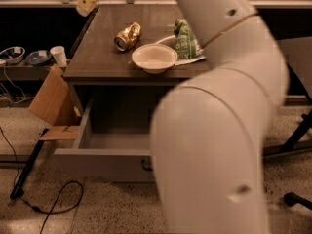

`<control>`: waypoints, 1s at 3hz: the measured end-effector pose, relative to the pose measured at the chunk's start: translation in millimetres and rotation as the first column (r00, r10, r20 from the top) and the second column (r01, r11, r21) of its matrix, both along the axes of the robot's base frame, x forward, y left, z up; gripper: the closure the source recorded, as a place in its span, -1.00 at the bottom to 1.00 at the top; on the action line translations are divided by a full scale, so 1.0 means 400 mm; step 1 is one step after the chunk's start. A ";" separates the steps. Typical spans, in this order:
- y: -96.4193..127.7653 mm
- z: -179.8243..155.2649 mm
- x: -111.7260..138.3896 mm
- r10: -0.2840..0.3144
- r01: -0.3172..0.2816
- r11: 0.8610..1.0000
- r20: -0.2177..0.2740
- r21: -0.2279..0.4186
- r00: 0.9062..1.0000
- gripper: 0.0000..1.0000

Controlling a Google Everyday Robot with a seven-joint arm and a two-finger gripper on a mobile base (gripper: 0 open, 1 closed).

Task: Place orange can into top drawer

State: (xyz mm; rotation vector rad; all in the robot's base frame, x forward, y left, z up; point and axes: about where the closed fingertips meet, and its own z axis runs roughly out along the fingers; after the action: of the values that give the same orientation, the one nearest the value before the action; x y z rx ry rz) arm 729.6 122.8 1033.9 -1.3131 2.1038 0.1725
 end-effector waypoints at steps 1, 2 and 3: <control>0.097 0.001 0.059 -0.038 0.039 0.998 -0.019 0.057 0.999 -1.00; 0.112 -0.005 0.066 -0.040 0.041 0.997 -0.016 0.059 0.999 -1.00; 0.134 -0.038 0.103 -0.125 0.131 0.980 -0.047 0.149 0.991 -1.00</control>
Offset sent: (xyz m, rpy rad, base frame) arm 0.0163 0.0308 -0.0057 0.0312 0.0295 -0.0296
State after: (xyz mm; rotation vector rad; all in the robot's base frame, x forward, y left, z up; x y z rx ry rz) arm 770.7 176.5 1018.7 -1.0900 2.1531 0.2979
